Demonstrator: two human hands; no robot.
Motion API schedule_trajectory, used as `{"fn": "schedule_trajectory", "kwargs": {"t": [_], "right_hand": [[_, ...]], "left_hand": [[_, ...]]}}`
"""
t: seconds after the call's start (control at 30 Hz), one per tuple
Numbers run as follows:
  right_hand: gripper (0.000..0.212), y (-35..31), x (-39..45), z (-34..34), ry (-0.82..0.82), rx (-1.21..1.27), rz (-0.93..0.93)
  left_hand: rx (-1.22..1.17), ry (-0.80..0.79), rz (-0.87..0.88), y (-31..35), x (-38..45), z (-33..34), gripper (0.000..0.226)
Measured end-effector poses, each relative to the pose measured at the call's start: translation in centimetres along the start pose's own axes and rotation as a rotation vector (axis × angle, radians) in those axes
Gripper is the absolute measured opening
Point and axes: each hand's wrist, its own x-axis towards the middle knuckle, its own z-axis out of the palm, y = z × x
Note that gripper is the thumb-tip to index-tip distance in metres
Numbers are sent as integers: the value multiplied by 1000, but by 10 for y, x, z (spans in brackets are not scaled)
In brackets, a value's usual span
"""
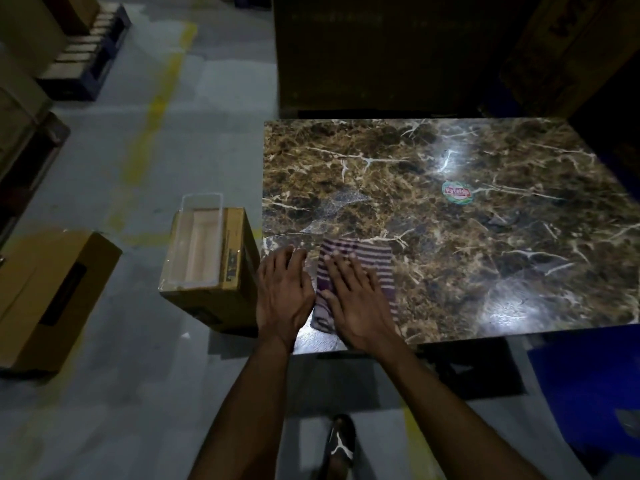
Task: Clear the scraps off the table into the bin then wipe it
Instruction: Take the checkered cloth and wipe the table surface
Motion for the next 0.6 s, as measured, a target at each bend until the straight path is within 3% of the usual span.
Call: {"fn": "schedule_trajectory", "kwargs": {"t": [0.1,0.37,0.6], "right_hand": [[69,7,-30,6,-34,-45,-85],[74,12,7,-4,29,29,107],[68,24,-26,-1,-9,-26,-52]], "left_hand": [[5,-42,-9,0,-2,3,54],[-3,-65,18,-2,0,2,59],[-80,-56,17,-4,0,0,58]]}}
